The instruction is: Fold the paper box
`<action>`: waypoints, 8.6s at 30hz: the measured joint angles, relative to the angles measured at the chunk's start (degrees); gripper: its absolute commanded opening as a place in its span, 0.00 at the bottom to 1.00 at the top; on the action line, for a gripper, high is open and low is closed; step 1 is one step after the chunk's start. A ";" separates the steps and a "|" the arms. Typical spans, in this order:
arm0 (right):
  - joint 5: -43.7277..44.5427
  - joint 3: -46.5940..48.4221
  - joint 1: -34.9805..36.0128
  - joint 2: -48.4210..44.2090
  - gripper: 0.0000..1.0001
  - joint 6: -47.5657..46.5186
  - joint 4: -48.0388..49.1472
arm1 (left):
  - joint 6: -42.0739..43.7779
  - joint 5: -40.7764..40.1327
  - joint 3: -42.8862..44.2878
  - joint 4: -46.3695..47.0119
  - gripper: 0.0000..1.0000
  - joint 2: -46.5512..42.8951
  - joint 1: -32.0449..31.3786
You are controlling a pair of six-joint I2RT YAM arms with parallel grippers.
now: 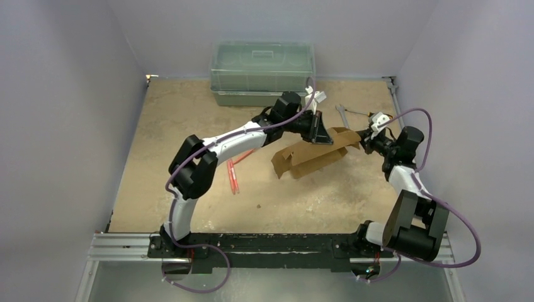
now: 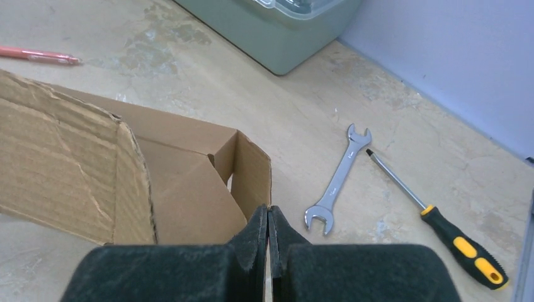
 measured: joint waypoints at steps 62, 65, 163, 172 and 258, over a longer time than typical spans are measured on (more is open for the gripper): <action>-0.87 -2.71 -0.68 -9.35 0.00 -21.18 -17.05 | -12.00 -12.22 -22.51 15.54 0.00 -10.49 5.68; -0.83 -2.78 -0.68 -9.35 0.00 -21.86 -17.18 | -12.17 -12.20 -23.08 16.17 0.00 -10.45 5.70; 5.03 1.77 4.42 1.66 0.00 6.88 6.29 | 12.37 -7.96 15.72 -17.25 0.00 -5.66 3.30; 5.20 -4.28 4.70 8.50 0.00 22.75 29.29 | 13.53 -8.24 11.04 -17.35 0.00 -5.60 0.31; -23.45 29.51 -23.52 32.11 0.00 -87.56 -92.50 | -8.72 -5.64 8.20 7.69 0.00 4.87 -4.33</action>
